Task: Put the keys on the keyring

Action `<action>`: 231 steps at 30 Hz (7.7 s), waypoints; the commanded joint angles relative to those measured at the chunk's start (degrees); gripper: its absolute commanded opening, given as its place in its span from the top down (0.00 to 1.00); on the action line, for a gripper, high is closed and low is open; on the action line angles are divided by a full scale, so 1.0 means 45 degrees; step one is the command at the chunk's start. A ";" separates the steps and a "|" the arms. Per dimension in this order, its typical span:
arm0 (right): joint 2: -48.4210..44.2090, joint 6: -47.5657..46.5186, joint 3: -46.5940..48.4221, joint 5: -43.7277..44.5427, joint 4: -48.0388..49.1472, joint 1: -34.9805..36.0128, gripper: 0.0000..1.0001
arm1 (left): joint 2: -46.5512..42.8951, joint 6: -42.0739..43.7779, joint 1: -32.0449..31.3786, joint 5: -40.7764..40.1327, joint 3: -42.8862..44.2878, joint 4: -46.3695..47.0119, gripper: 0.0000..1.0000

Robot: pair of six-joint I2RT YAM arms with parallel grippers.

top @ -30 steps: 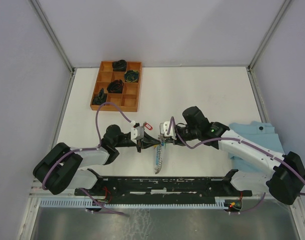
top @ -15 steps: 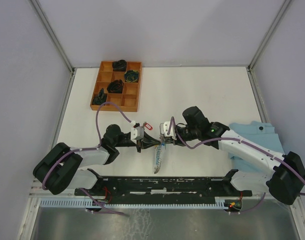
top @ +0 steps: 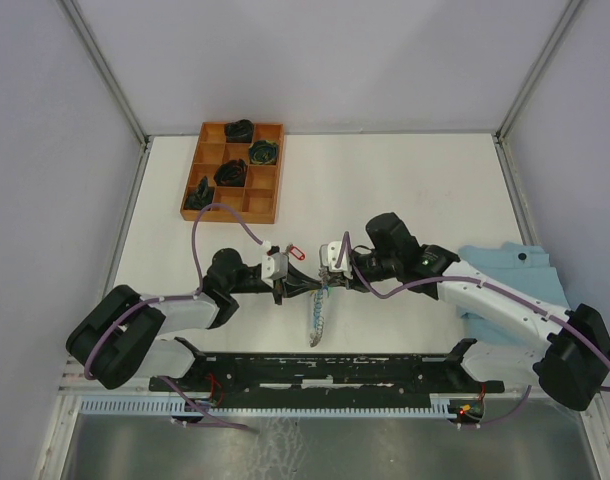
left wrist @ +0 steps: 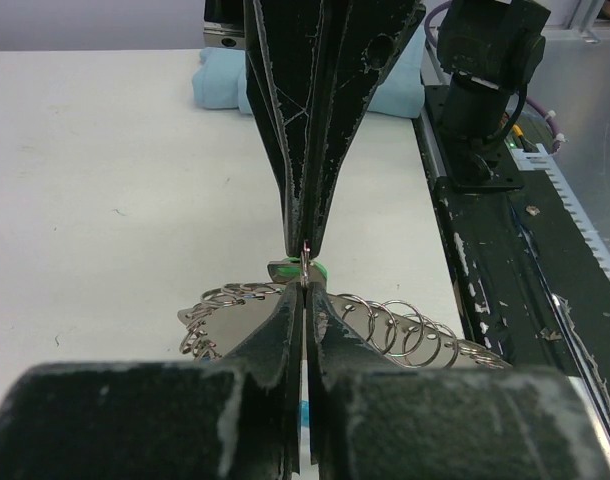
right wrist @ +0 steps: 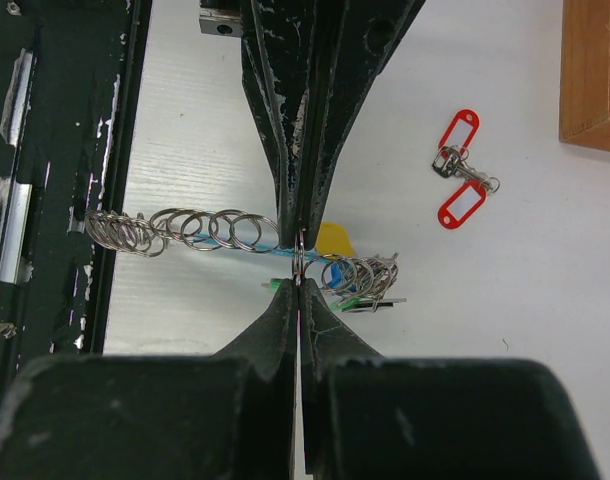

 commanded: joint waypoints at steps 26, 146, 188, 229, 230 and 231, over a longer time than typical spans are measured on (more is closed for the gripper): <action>0.0061 0.0173 0.1152 0.0652 -0.0626 0.0276 0.99 | -0.0820 0.1359 -0.0045 -0.1072 0.1035 -0.2629 0.97; -0.1332 0.0603 -0.0493 0.0755 0.0497 0.0432 0.99 | 0.0063 0.0275 0.0606 0.1671 0.0443 0.0612 0.97; -0.1182 -0.3084 -0.1767 0.2566 0.2254 0.1676 0.99 | -0.1487 0.6448 0.0668 0.1877 0.0489 -0.2942 0.97; -0.1088 -0.2637 -0.1662 0.2435 0.2826 0.1827 0.99 | -0.1373 0.6174 0.0658 0.1985 0.0529 -0.2812 0.97; -0.1099 -0.2613 -0.1662 0.2409 0.2835 0.1827 0.99 | -0.1373 0.6177 0.0650 0.1970 0.0522 -0.2815 0.97; -0.1091 -0.2588 -0.1647 0.2386 0.2841 0.1836 0.99 | -0.1373 0.6167 0.0656 0.1961 0.0519 -0.2806 0.97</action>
